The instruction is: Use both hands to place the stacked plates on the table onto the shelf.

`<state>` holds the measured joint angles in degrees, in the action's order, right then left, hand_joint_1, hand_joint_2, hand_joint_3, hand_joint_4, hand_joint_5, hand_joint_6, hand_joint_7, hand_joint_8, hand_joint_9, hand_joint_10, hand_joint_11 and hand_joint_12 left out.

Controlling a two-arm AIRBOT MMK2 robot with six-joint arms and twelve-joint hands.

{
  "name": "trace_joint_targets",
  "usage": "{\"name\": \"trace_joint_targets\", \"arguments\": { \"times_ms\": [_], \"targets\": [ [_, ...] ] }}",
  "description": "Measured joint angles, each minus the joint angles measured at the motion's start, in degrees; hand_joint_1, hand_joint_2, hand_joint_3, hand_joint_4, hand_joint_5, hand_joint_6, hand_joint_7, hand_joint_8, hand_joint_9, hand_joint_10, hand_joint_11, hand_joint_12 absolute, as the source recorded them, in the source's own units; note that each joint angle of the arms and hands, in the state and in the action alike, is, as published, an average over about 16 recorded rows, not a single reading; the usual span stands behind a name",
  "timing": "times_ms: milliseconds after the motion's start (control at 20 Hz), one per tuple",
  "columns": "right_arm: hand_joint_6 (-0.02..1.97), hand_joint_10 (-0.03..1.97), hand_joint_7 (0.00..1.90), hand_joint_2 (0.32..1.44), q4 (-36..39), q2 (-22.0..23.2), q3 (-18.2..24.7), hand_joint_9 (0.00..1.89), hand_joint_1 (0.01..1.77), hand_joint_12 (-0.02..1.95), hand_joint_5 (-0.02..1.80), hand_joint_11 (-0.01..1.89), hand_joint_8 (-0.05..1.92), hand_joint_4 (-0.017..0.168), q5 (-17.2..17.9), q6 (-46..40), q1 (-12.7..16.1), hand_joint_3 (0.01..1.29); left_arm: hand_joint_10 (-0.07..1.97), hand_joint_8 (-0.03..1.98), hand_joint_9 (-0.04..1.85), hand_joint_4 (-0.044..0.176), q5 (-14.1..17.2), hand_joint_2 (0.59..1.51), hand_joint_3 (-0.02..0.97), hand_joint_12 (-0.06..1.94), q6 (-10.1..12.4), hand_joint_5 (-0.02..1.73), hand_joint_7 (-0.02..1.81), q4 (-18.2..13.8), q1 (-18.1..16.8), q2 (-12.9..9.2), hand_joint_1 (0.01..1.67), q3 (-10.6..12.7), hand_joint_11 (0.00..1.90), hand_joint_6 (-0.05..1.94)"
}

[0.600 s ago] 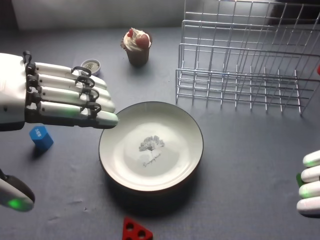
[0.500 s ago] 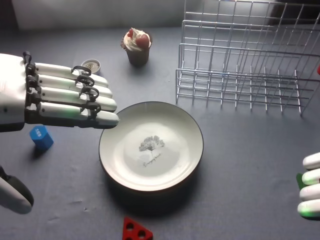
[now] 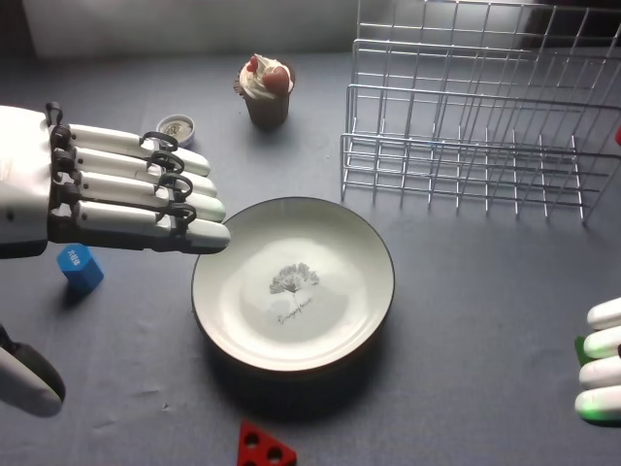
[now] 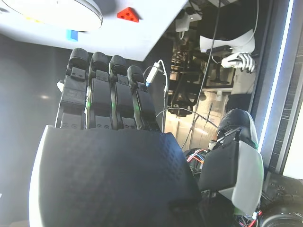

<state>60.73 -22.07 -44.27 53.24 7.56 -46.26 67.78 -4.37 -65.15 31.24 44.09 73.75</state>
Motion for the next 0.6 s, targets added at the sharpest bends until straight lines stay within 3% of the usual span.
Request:
{"name": "trace_joint_targets", "arguments": {
  "times_ms": [400,600],
  "targets": [
    [0.01,0.00,0.21,0.93,-1.1,-0.1,-0.4,0.21,0.02,0.05,0.16,0.18,0.01,-0.003,-0.1,-0.2,-0.1,0.02,0.02,0.00,0.20,-0.002,3.7,0.957,0.018,0.08,-2.6,0.17,0.20,2.3,0.2,0.3,0.03,0.9,0.15,-0.01],
    [0.01,0.00,0.22,0.94,-2.2,-0.1,-0.8,0.23,0.02,0.05,0.17,0.20,0.01,-0.003,-0.2,-0.4,-0.2,0.02,0.02,0.00,0.20,-0.002,5.5,0.964,0.018,0.07,-3.5,0.17,0.20,2.0,0.2,0.5,0.03,1.5,0.15,-0.01]
  ]
}}
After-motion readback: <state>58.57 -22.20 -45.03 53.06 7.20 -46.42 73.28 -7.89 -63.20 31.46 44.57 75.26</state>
